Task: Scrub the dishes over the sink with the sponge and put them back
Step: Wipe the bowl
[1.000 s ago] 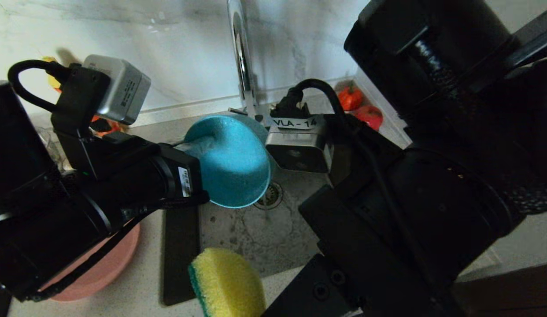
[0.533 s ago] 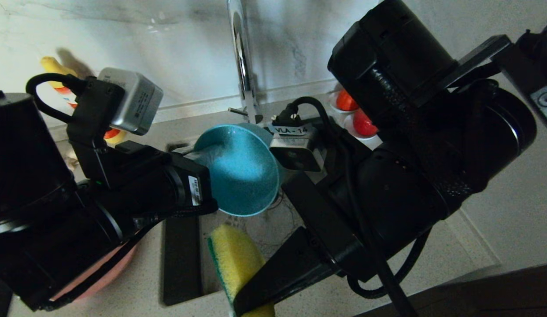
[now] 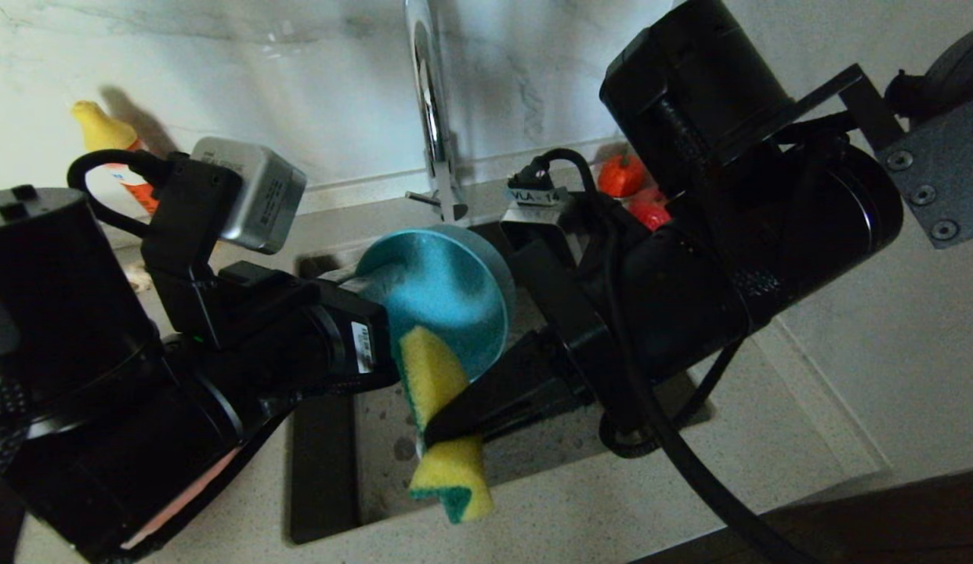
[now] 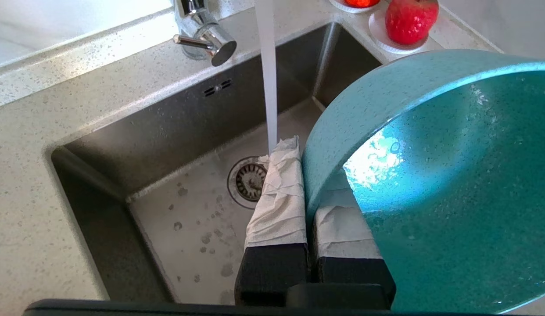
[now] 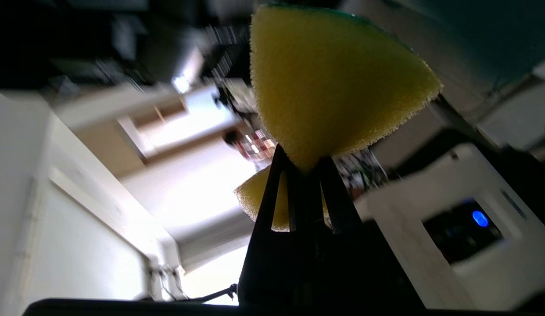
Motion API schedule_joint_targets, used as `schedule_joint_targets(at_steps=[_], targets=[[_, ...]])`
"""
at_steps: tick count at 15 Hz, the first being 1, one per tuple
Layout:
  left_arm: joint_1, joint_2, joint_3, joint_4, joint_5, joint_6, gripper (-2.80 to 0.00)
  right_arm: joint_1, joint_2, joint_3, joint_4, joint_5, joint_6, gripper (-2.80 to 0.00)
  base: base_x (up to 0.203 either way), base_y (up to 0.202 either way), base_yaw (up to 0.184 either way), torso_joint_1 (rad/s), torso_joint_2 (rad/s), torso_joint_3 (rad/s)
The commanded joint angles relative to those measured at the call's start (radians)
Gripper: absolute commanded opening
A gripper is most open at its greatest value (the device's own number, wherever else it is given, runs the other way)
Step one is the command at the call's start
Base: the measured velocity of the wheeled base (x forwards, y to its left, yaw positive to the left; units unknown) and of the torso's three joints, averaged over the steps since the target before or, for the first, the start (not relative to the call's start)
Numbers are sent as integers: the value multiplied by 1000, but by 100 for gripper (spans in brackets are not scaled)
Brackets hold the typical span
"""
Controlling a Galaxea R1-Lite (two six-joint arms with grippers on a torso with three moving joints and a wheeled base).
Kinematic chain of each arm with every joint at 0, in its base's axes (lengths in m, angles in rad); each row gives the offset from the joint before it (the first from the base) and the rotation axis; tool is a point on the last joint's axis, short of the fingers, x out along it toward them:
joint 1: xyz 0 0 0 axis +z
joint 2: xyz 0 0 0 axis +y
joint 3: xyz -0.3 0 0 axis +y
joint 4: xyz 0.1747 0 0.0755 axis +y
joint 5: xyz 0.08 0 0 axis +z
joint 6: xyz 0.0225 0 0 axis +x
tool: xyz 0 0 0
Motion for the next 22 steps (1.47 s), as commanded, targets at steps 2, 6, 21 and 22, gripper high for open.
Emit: schedule_joint_targets(at_steps=[2, 6, 21, 22], targets=[[-5, 13, 11, -23, 9, 1, -280, -46, 3, -1, -54, 4, 44, -280, 0, 0, 0, 0, 0, 0], [-34, 13, 30, -24, 9, 0, -280, -56, 1, -1, -74, 14, 45, -280, 0, 0, 0, 0, 0, 0], [-29, 53, 1, -43, 62, -16, -280, -46, -28, 2, -8, -9, 47, -280, 0, 0, 0, 0, 0, 0], [-29, 50, -5, -45, 65, -16, -280, -45, -24, 5, -5, -9, 47, -280, 0, 0, 0, 0, 0, 0]])
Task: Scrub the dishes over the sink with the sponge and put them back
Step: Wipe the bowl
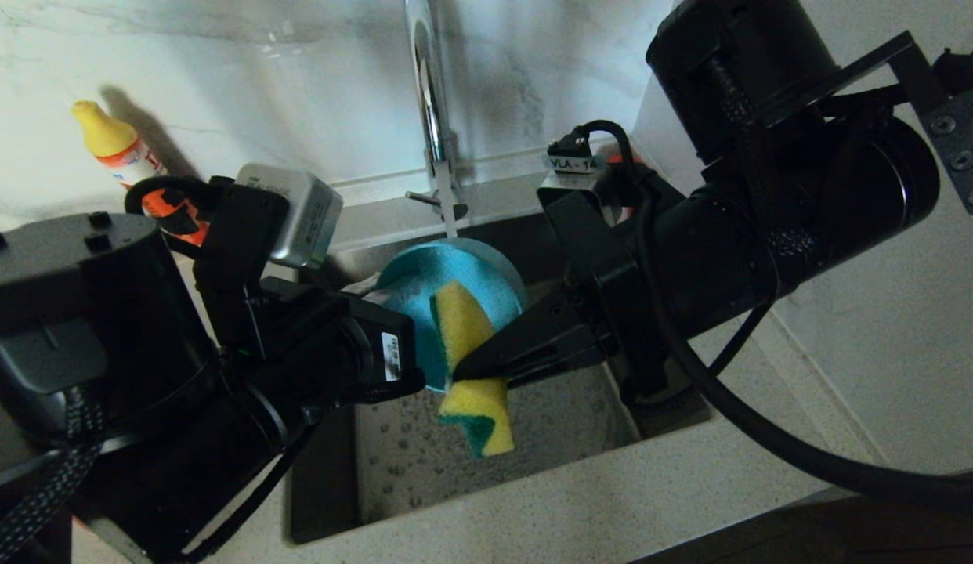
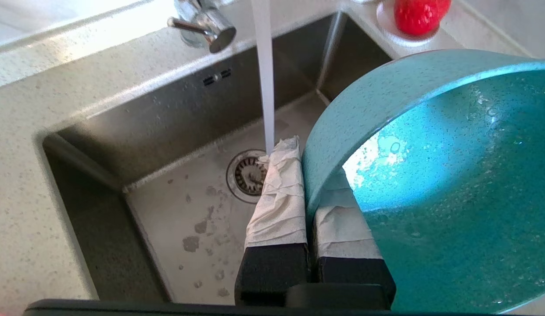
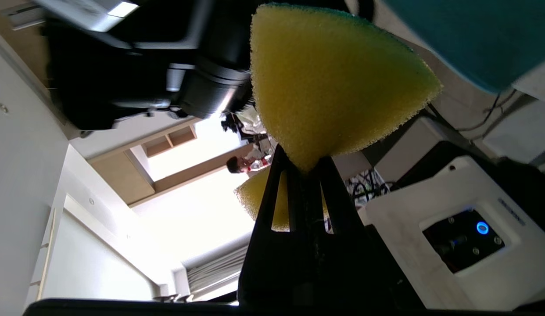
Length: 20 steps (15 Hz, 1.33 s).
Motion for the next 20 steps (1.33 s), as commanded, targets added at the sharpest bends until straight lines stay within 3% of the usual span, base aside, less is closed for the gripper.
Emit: schedule_joint_targets(at_steps=[1, 8, 12, 20], targets=[[2, -6, -18, -4, 4, 0, -280, 2, 6, 8, 8, 4, 4, -280, 0, 0, 0, 0, 0, 0], [9, -6, -45, -5, 4, -1, -280, 2, 14, 23, 17, -1, 4, -280, 0, 0, 0, 0, 0, 0], [30, -8, -51, -5, 3, 0, -280, -4, 7, 8, 29, -44, 2, -280, 0, 0, 0, 0, 0, 0], [27, 0, -19, -6, 0, -4, -280, -4, 22, -1, -41, -42, 5, -280, 0, 0, 0, 0, 0, 0]])
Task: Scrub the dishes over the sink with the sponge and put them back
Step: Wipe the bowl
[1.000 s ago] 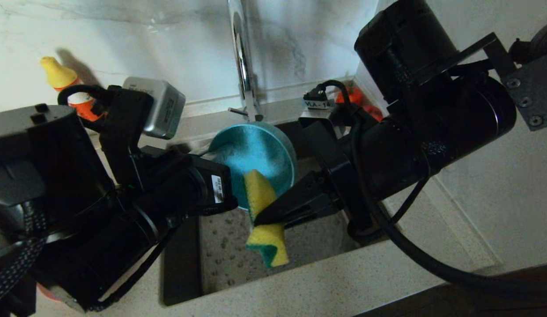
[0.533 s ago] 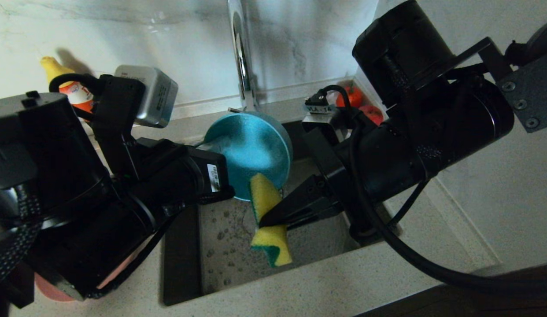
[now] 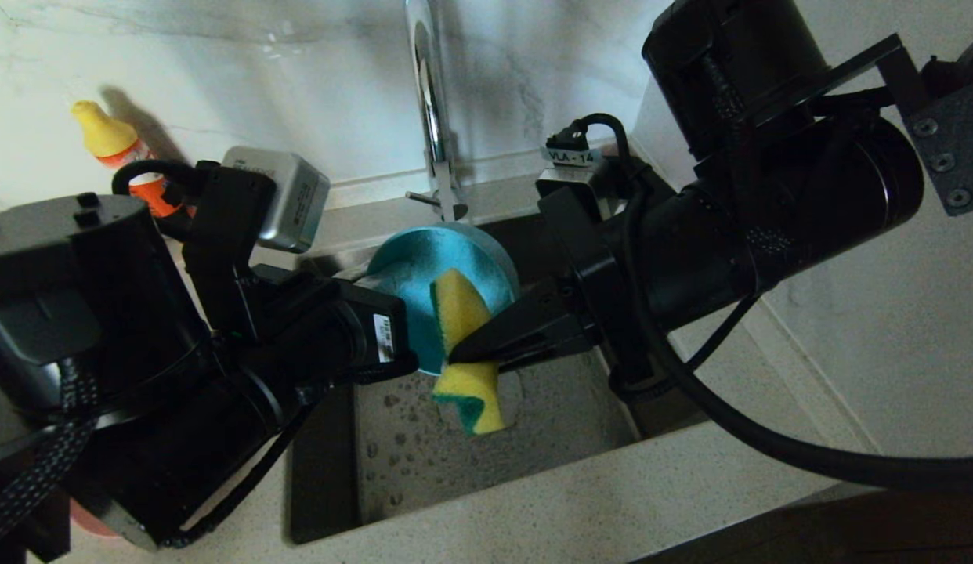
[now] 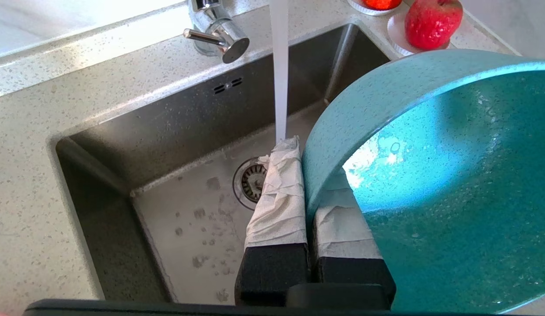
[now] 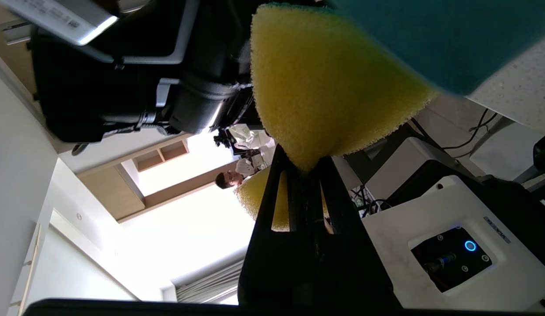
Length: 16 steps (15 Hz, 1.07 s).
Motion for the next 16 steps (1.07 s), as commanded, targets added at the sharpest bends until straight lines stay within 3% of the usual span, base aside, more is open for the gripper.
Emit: schedule_joint_targets(at_steps=[1, 16], targets=[[0, -3, -8, -5, 4, 2, -280, -1, 23, 0, 3, 3, 4, -280, 0, 0, 0, 0, 0, 0], [-1, -17, 5, -3, 1, 0, -280, -48, 34, -1, -56, -47, -4, -280, 0, 0, 0, 0, 0, 0]])
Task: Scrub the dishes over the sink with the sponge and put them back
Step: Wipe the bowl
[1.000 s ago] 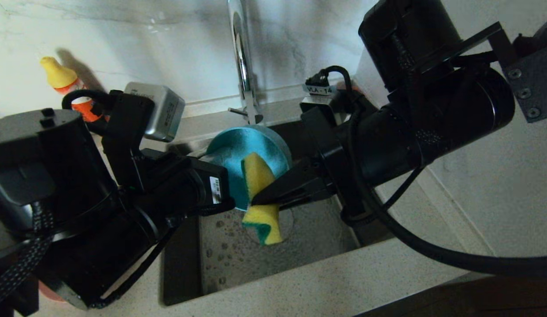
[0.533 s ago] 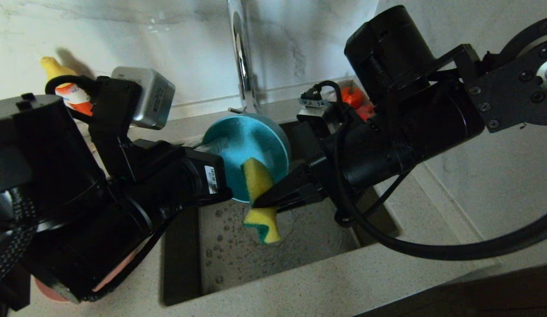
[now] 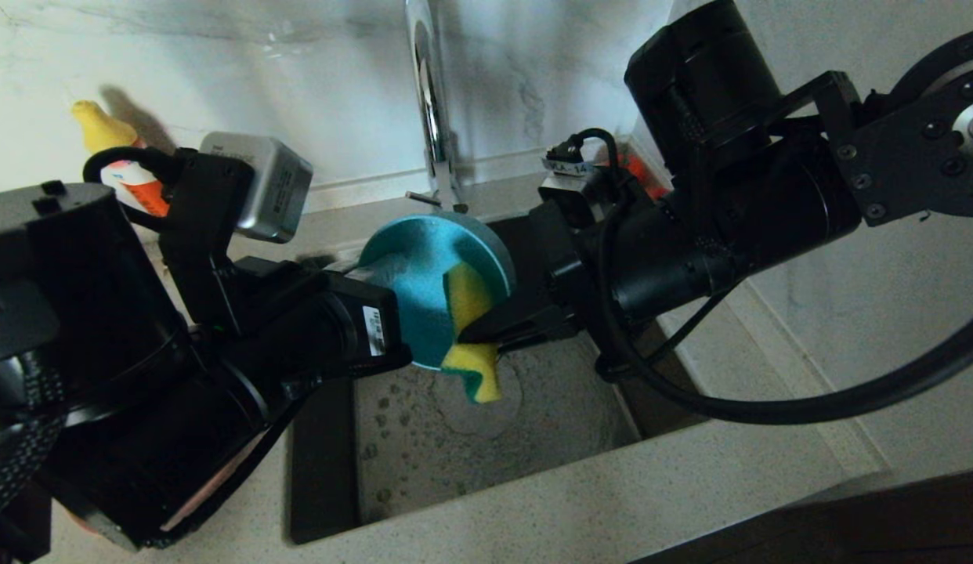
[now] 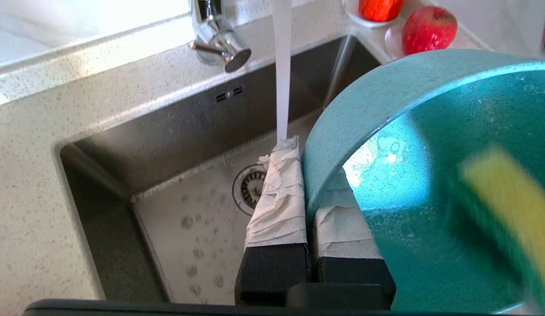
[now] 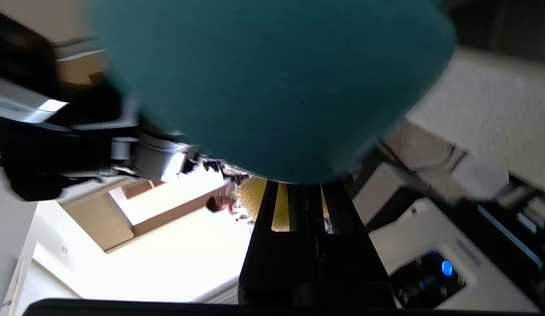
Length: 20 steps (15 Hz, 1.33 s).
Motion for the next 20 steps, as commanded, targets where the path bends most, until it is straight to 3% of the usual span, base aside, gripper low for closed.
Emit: schedule_joint_targets(at_steps=[1, 12, 20], targets=[[-1, 5, 11, -3, 1, 0, -280, -4, -7, 0, -17, 6, 6, -280, 0, 0, 0, 0, 0, 0], [-5, 5, 17, -5, -2, 0, -280, 4, 30, -2, -92, 12, 6, -280, 0, 0, 0, 0, 0, 0], [-2, 2, -10, -5, 0, -1, -280, 24, 46, 5, -22, 12, 12, -280, 0, 0, 0, 0, 0, 0]])
